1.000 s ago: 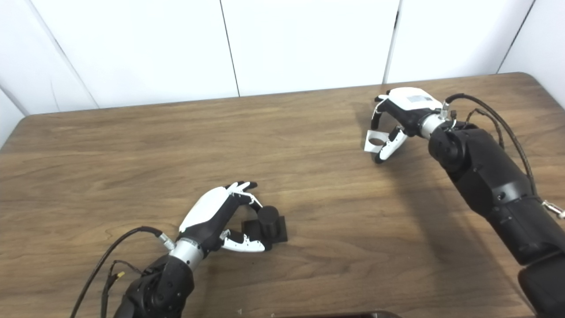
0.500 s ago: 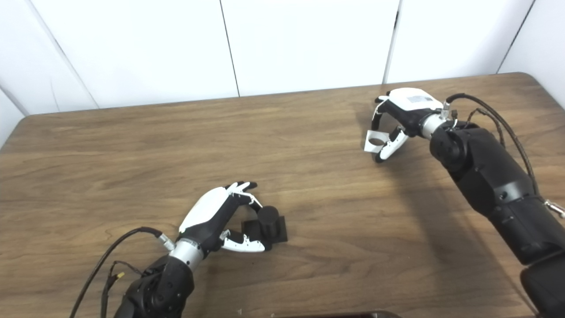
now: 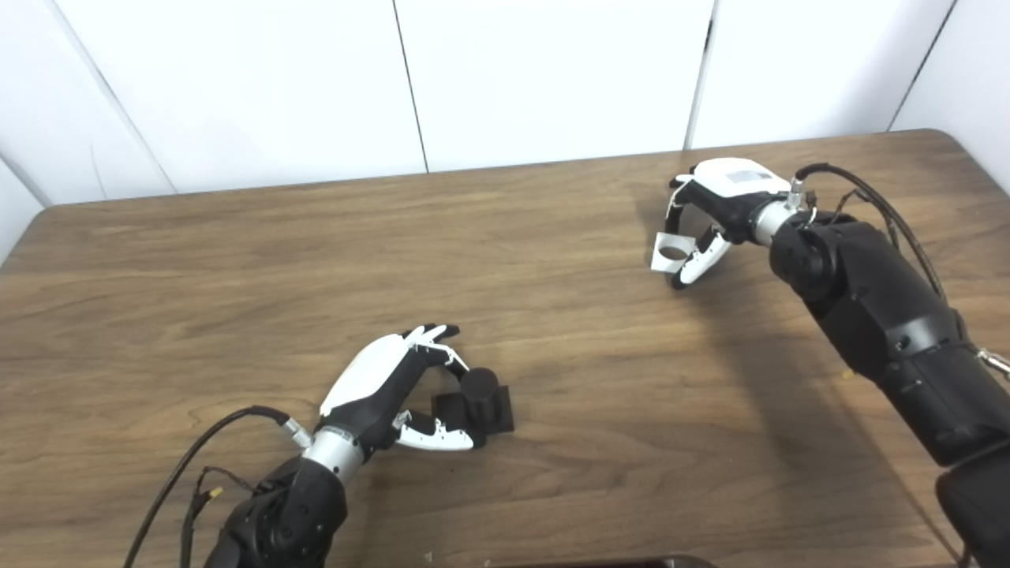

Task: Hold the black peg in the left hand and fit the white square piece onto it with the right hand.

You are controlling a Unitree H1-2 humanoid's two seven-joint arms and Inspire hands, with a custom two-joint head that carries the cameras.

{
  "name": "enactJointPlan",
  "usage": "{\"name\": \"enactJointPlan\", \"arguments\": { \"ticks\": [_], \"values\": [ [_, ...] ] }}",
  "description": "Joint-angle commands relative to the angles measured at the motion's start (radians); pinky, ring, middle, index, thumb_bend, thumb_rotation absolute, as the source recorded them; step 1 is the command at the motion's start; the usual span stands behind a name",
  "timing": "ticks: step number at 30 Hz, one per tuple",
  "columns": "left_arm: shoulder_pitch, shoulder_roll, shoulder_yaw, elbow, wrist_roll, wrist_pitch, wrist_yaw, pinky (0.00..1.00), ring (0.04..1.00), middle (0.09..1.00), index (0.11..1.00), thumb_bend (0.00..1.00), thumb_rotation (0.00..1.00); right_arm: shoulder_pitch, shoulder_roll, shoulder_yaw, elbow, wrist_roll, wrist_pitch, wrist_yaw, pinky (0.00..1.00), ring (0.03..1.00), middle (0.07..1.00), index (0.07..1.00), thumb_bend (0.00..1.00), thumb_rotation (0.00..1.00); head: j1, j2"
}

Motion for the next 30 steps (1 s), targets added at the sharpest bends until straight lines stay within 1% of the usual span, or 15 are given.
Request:
{"name": "enactJointPlan", "arguments": {
  "ticks": [1,9,10,11,12,14,30],
  "values": [
    [0.013,0.011,0.008,0.026,0.021,0.021,-0.021,1.0,1.0,0.958,0.49,0.5,0.08,-0.005,-0.024,0.012,0.035,-0.027,0.009,0.027,1.0,1.0,0.933,0.602,0.67,0.15,-0.001,0.0],
    [0.01,0.011,0.008,0.026,0.021,0.019,-0.019,1.0,1.0,0.954,0.49,0.5,0.08,-0.008,-0.022,0.011,0.032,-0.023,0.021,0.038,1.0,1.0,0.935,0.598,0.71,0.14,0.0,0.004],
    [0.01,0.011,0.007,0.027,0.02,0.018,-0.016,1.0,1.0,0.954,0.49,0.5,0.08,-0.008,-0.021,0.011,0.032,-0.022,0.023,0.039,1.0,1.0,0.935,0.577,0.67,0.14,0.0,0.003],
    [0.011,0.011,0.007,0.027,0.018,0.018,-0.015,1.0,1.0,0.953,0.49,0.5,0.08,-0.008,-0.021,0.01,0.031,-0.022,0.023,0.039,1.0,1.0,0.935,0.535,0.6,0.14,0.0,0.003],
    [0.01,0.011,0.007,0.027,0.019,0.018,-0.014,1.0,1.0,0.953,0.49,0.5,0.08,-0.008,-0.021,0.01,0.029,-0.022,0.023,0.04,1.0,1.0,0.935,0.514,0.56,0.14,0.001,0.004],
    [0.009,0.012,0.006,0.027,0.022,0.018,-0.017,1.0,1.0,0.953,0.489,0.5,0.08,-0.008,-0.02,0.009,0.027,-0.02,0.024,0.04,1.0,1.0,0.935,0.496,0.53,0.14,0.001,0.004],
    [0.01,0.012,0.007,0.024,0.027,0.02,-0.024,1.0,1.0,0.955,0.49,0.5,0.08,-0.003,-0.018,0.006,0.02,-0.019,0.03,0.039,1.0,1.0,0.923,0.49,0.52,0.14,-0.002,0.005]
  ]
}}
